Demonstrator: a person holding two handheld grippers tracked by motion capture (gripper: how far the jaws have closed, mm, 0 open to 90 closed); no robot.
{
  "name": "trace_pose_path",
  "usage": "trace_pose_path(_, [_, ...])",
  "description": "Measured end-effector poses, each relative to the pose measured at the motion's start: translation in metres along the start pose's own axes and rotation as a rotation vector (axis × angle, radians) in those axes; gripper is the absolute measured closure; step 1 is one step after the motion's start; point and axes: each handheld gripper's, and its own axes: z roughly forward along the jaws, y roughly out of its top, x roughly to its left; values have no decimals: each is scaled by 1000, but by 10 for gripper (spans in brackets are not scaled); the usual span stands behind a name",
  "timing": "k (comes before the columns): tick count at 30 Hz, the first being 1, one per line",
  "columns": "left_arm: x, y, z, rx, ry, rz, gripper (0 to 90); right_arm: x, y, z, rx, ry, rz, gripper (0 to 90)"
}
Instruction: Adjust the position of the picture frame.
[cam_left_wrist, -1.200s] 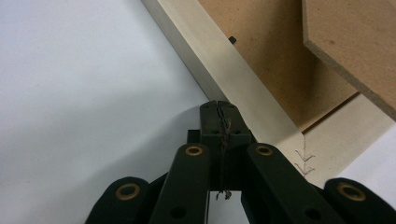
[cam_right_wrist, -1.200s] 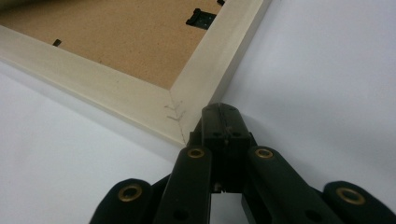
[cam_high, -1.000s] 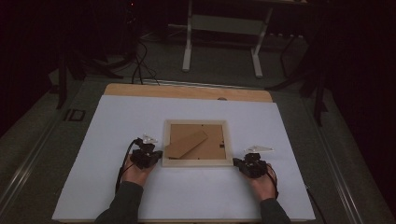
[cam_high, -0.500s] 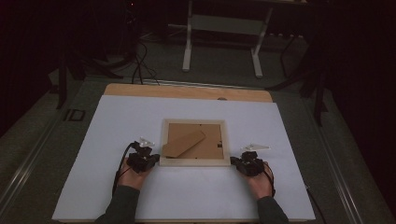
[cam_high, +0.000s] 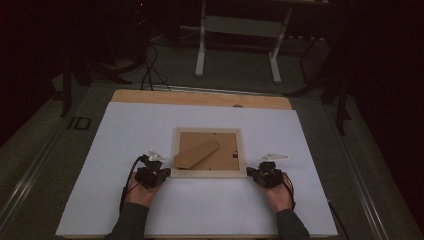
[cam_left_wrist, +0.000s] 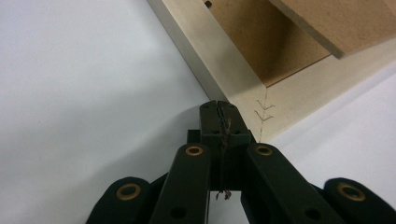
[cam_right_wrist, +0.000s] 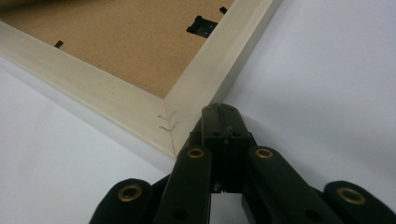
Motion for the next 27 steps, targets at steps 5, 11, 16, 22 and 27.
trace_pose_path(5, [0,0,0,1,0,0,900,0,0,0,1,-1,-2,900])
trace_pose_path(11, [1,0,0,0,-14,0,900,0,0,0,-3,-7,1,900])
trace_pose_path(16, [2,0,1,-6,-15,11,900,0,-1,-1,-2,-4,-2,900])
trace_pose_path(22, [3,2,-3,-21,-14,14,860,1,-1,-4,-24,8,-5,900])
trace_pose_path(27, [5,4,-11,-55,-5,12,827,2,0,-9,-44,5,-15,871])
